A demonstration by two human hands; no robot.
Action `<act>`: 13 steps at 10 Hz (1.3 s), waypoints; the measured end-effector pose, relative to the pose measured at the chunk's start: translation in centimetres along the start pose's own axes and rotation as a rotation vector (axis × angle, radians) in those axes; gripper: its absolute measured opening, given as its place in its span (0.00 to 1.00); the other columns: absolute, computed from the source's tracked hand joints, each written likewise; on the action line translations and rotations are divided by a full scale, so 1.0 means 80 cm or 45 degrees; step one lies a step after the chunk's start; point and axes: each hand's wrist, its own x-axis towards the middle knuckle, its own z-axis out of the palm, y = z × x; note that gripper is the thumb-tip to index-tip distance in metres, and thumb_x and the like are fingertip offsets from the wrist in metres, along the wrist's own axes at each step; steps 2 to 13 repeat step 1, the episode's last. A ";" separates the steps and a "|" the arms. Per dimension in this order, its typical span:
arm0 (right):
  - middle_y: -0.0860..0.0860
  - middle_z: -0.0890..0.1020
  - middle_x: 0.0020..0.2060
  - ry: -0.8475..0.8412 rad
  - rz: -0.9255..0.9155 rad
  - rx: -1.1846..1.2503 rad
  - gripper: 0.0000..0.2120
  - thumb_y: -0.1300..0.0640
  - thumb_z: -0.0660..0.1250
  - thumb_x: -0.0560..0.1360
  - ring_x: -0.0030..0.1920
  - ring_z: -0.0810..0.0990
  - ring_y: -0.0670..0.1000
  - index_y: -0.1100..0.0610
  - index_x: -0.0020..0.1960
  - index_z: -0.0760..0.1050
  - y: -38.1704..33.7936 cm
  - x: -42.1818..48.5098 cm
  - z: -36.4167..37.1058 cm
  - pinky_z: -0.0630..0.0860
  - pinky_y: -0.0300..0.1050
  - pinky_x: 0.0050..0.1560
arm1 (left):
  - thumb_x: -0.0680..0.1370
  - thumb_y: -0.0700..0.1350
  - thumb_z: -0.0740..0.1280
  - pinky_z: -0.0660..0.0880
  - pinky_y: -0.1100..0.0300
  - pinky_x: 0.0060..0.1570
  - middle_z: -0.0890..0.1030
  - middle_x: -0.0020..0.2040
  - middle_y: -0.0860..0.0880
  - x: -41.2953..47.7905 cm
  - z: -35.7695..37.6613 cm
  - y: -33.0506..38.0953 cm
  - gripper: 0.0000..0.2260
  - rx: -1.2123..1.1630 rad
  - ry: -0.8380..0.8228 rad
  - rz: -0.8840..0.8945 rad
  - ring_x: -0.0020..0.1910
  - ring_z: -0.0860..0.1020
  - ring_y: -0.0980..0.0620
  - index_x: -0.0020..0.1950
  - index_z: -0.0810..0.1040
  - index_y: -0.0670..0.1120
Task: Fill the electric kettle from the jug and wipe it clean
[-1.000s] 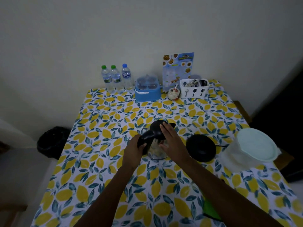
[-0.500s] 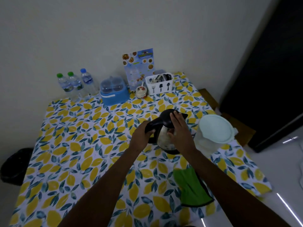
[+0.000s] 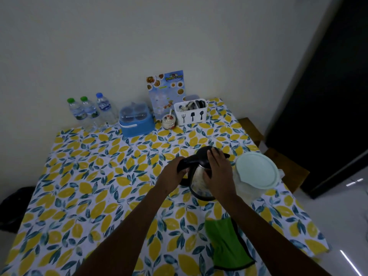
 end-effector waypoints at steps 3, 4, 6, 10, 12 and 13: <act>0.55 0.64 0.77 0.063 -0.101 -0.054 0.30 0.53 0.64 0.78 0.78 0.59 0.60 0.57 0.77 0.61 -0.012 0.013 -0.005 0.62 0.64 0.74 | 0.82 0.51 0.61 0.63 0.48 0.72 0.64 0.77 0.46 -0.001 -0.014 0.002 0.24 0.126 0.094 0.013 0.76 0.62 0.45 0.76 0.62 0.48; 0.55 0.64 0.77 0.063 -0.101 -0.054 0.30 0.53 0.64 0.78 0.78 0.59 0.60 0.57 0.77 0.61 -0.012 0.013 -0.005 0.62 0.64 0.74 | 0.82 0.51 0.61 0.63 0.48 0.72 0.64 0.77 0.46 -0.001 -0.014 0.002 0.24 0.126 0.094 0.013 0.76 0.62 0.45 0.76 0.62 0.48; 0.55 0.64 0.77 0.063 -0.101 -0.054 0.30 0.53 0.64 0.78 0.78 0.59 0.60 0.57 0.77 0.61 -0.012 0.013 -0.005 0.62 0.64 0.74 | 0.82 0.51 0.61 0.63 0.48 0.72 0.64 0.77 0.46 -0.001 -0.014 0.002 0.24 0.126 0.094 0.013 0.76 0.62 0.45 0.76 0.62 0.48; 0.55 0.64 0.77 0.063 -0.101 -0.054 0.30 0.53 0.64 0.78 0.78 0.59 0.60 0.57 0.77 0.61 -0.012 0.013 -0.005 0.62 0.64 0.74 | 0.82 0.51 0.61 0.63 0.48 0.72 0.64 0.77 0.46 -0.001 -0.014 0.002 0.24 0.126 0.094 0.013 0.76 0.62 0.45 0.76 0.62 0.48; 0.55 0.64 0.77 0.063 -0.101 -0.054 0.30 0.53 0.64 0.78 0.78 0.59 0.60 0.57 0.77 0.61 -0.012 0.013 -0.005 0.62 0.64 0.74 | 0.82 0.51 0.61 0.63 0.48 0.72 0.64 0.77 0.46 -0.001 -0.014 0.002 0.24 0.126 0.094 0.013 0.76 0.62 0.45 0.76 0.62 0.48; 0.55 0.64 0.77 0.063 -0.101 -0.054 0.30 0.53 0.64 0.78 0.78 0.59 0.60 0.57 0.77 0.61 -0.012 0.013 -0.005 0.62 0.64 0.74 | 0.82 0.51 0.61 0.63 0.48 0.72 0.64 0.77 0.46 -0.001 -0.014 0.002 0.24 0.126 0.094 0.013 0.76 0.62 0.45 0.76 0.62 0.48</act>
